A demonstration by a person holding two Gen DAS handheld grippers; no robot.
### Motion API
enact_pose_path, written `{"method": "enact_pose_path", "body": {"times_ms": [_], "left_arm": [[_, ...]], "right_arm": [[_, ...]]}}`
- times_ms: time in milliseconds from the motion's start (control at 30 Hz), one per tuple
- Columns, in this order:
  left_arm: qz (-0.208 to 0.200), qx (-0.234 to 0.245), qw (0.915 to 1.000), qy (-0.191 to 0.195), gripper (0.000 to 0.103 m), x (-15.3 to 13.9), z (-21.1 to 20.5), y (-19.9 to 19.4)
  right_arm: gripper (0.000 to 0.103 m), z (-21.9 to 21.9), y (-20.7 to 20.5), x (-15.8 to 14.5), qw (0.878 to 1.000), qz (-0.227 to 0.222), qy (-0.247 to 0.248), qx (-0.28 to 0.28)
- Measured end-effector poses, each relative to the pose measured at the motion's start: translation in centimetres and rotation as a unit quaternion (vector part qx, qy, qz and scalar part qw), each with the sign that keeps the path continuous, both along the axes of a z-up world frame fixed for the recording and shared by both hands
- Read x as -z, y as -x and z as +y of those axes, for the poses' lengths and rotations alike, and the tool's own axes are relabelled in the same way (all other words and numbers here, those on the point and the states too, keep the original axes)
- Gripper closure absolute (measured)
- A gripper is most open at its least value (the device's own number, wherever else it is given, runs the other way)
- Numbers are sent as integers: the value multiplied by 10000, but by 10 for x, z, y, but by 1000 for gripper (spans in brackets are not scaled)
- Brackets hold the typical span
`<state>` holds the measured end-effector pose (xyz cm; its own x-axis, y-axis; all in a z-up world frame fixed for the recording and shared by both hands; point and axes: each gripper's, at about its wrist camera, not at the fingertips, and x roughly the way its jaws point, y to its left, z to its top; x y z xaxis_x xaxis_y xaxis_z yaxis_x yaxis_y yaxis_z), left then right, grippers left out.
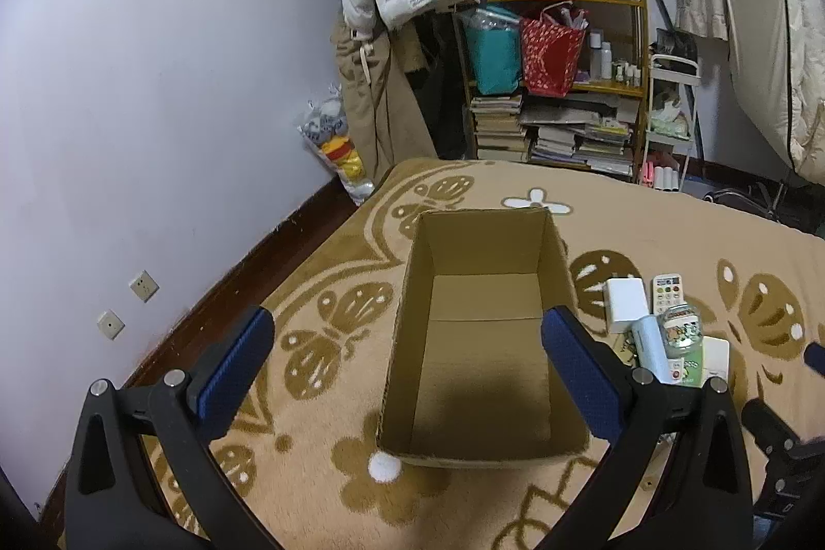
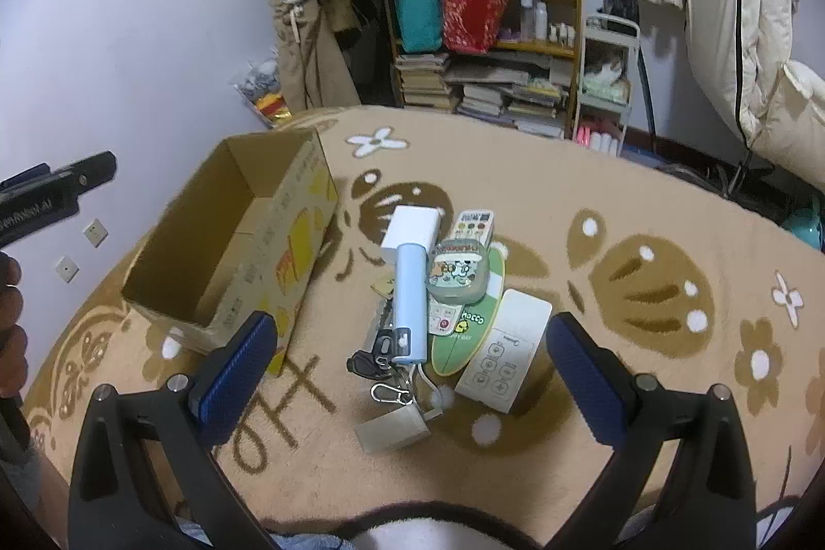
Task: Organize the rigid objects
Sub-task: 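Clamp the box wall with the left tool while the right tool grasps the grey block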
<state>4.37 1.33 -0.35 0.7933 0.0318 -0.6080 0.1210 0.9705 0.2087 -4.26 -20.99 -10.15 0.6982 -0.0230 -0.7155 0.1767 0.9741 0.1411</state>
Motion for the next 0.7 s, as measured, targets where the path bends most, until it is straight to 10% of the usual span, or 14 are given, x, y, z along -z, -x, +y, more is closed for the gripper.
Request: {"method": "enact_pose_path", "body": {"times_ms": [700], "left_arm": [[1331,-483,9899,28,1,62,16,-80]], "right_arm": [[0,-6,-40,54,9881,1412,-588,180]]}}
